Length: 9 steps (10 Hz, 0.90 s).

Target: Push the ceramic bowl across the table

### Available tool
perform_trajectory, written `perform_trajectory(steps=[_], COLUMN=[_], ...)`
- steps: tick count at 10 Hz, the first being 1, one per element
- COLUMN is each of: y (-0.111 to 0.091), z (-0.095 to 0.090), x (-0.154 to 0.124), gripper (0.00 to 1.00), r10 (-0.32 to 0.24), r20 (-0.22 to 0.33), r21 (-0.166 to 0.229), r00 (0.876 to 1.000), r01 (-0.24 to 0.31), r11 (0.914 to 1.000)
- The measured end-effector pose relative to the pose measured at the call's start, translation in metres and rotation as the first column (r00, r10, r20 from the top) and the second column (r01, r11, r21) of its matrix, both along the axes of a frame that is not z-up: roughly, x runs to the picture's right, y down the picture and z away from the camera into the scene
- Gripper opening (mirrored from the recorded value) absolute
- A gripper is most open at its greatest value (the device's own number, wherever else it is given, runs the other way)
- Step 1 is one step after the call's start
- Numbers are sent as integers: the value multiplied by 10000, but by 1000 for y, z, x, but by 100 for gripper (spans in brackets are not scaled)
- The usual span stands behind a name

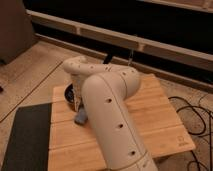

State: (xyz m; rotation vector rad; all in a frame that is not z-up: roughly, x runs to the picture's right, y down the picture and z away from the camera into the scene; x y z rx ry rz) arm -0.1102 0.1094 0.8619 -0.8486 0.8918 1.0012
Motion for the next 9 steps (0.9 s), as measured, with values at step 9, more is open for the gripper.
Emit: perform_trajectory(steps=[9], y=[-103], z=[56], x=[-7], gripper=[65], r10=[1000], r20=[981], r21=[4063], r00=[9901], r01=[-1316], r11=[9042])
